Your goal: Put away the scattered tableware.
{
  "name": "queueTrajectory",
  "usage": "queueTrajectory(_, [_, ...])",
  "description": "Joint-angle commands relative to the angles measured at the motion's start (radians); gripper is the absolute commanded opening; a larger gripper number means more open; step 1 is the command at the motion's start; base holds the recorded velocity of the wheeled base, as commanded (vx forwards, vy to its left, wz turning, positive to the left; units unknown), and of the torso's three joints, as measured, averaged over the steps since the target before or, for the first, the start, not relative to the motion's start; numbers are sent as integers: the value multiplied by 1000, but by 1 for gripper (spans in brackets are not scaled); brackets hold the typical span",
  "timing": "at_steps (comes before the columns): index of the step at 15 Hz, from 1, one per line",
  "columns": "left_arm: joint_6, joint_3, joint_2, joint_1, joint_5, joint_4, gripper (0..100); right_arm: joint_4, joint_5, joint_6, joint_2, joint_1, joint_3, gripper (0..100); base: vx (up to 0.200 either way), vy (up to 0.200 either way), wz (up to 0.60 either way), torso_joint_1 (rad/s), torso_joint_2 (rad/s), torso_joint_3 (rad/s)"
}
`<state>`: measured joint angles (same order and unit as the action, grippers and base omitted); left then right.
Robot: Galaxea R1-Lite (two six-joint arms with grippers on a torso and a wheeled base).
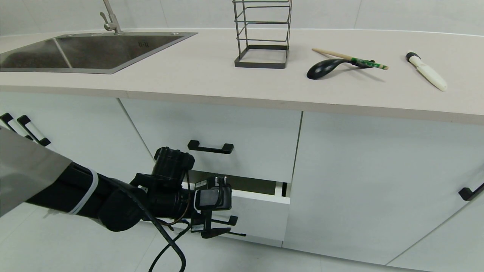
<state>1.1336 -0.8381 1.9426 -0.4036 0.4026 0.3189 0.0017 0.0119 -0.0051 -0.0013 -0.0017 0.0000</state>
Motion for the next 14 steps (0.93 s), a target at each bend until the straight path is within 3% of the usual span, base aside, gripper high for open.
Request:
queueTrajectory(1, [0, 14, -4, 0, 1, -1, 100, 0, 0, -1, 1, 0, 0, 0, 0, 0, 0, 0, 0, 0])
queueTrajectory(7, [2, 60, -25, -1, 1, -1, 100, 0, 0, -1, 1, 0, 0, 0, 0, 0, 0, 0, 0, 0])
queueTrajectory(9, [2, 128, -77, -1, 4, -3, 100, 0, 0, -1, 1, 0, 0, 0, 0, 0, 0, 0, 0, 0])
queueTrajectory(12, [-15, 330, -251, -18, -1, -14, 100, 0, 0, -1, 1, 0, 0, 0, 0, 0, 0, 0, 0, 0])
queueTrajectory(14, [-43, 363, -309, -41, -1, -14, 100, 0, 0, -1, 1, 0, 0, 0, 0, 0, 0, 0, 0, 0])
